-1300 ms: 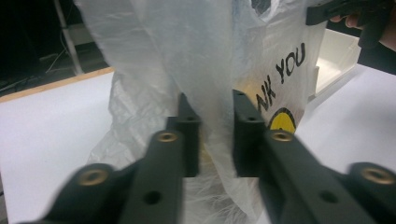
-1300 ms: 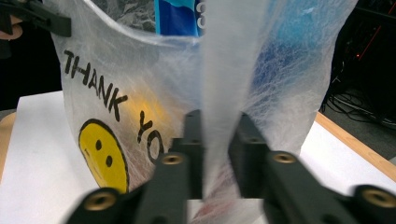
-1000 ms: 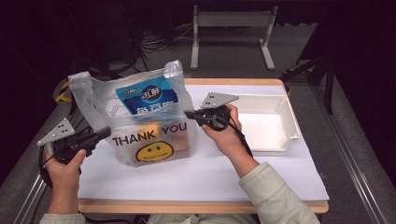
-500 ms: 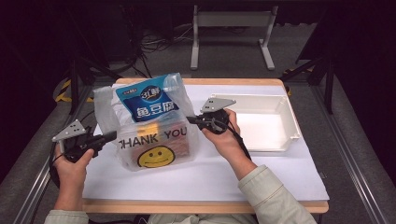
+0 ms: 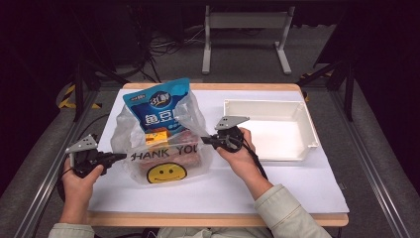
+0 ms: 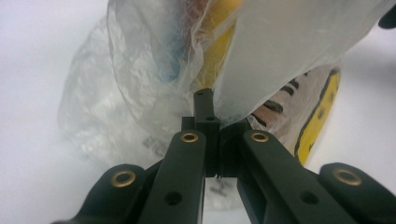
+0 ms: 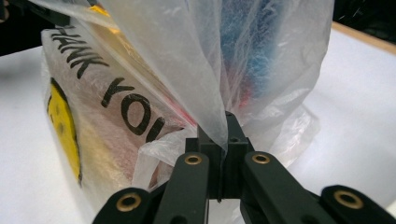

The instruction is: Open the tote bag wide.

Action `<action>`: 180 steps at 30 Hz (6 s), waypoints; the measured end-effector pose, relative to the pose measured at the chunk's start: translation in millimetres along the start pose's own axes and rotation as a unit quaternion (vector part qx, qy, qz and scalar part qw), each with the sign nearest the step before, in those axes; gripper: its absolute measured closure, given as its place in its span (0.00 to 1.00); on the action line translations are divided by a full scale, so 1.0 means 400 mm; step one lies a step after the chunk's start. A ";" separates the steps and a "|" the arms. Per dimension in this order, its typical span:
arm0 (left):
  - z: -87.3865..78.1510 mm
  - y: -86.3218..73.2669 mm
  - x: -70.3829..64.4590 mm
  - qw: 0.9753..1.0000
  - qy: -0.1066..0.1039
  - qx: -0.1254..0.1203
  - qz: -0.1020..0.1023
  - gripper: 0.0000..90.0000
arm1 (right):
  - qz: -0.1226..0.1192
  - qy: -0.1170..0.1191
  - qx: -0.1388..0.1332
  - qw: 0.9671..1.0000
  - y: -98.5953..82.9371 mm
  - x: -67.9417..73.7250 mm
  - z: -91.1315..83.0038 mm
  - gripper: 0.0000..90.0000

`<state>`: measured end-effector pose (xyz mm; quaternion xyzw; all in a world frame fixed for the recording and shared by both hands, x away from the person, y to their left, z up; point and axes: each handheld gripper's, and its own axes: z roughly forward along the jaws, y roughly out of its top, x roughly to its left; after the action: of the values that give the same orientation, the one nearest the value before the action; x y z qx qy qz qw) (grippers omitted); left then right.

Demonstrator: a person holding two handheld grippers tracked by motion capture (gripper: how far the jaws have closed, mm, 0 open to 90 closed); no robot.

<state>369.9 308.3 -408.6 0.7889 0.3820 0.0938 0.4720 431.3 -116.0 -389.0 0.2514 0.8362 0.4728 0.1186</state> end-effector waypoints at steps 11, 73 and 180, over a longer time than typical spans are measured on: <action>0.019 -0.009 -0.008 0.999 -0.007 0.039 0.004 0.97 | 0.016 0.008 0.015 1.000 -0.038 0.002 0.003 1.00; -0.053 0.147 -0.039 0.976 0.180 -0.122 -0.024 0.99 | 0.006 0.020 -0.001 1.000 -0.039 0.018 -0.032 0.97; 0.115 0.009 0.034 0.991 0.131 0.024 -0.034 0.96 | -0.042 -0.104 0.027 0.993 0.065 -0.033 -0.003 1.00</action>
<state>404.7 285.7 -433.0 0.7677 0.4690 0.1707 0.4020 450.2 -112.8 -366.7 0.2664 0.8418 0.4159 0.2176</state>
